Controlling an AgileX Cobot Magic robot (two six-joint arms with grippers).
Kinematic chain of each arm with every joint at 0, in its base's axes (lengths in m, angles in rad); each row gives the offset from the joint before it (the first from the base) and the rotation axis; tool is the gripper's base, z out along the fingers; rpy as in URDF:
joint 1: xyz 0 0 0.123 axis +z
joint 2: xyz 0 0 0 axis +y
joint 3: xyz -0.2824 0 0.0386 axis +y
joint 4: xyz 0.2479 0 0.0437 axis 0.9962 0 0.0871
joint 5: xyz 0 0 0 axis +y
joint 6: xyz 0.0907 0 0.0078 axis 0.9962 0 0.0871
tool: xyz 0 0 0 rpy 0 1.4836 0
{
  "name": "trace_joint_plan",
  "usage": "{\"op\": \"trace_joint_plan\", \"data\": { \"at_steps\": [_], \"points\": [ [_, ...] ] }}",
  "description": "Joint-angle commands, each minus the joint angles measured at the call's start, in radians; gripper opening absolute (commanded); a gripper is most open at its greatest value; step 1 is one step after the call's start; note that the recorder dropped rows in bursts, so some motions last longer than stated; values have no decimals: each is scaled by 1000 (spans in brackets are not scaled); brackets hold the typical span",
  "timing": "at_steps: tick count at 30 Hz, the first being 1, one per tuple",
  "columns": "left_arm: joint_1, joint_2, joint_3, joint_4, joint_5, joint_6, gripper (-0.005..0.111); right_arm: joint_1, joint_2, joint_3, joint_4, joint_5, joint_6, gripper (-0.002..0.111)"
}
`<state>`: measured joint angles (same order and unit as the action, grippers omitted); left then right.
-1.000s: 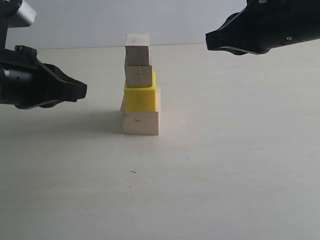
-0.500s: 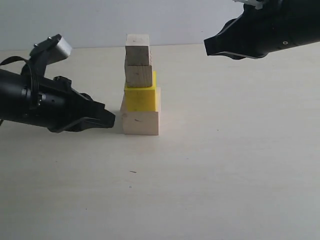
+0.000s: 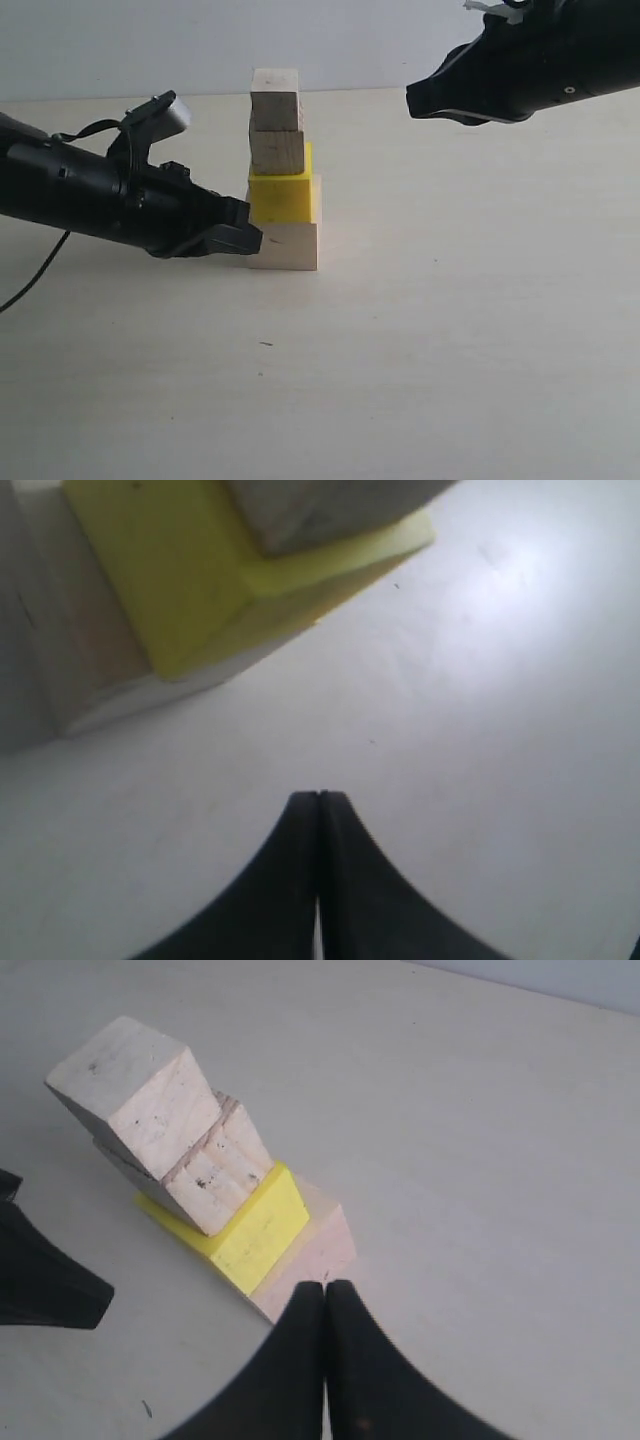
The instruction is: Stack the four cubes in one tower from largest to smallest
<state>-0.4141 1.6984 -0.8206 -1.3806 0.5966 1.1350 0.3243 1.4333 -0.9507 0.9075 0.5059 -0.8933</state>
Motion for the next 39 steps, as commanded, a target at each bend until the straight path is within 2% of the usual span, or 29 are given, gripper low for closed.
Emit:
{"op": "trace_joint_plan", "data": {
  "at_steps": [1, 7, 17, 30, 39],
  "points": [
    [36, 54, -43, -11, 6, 9, 0, -1, 0, 6, -2, 3, 7, 0],
    [46, 95, -62, -14, 43, 17, 0, -1, 0, 6, -2, -37, 39, 0],
    [46, 111, -62, -64, 71, 42, 0, -1, 0, 6, -3, -216, 91, 0],
    [46, 112, -64, -183, 68, 121, 0, -1, 0, 6, -10, -223, 84, 0],
    [46, 176, -72, -225, 55, 154, 0, -1, 0, 6, -10, -221, 84, 0]
  ]
}}
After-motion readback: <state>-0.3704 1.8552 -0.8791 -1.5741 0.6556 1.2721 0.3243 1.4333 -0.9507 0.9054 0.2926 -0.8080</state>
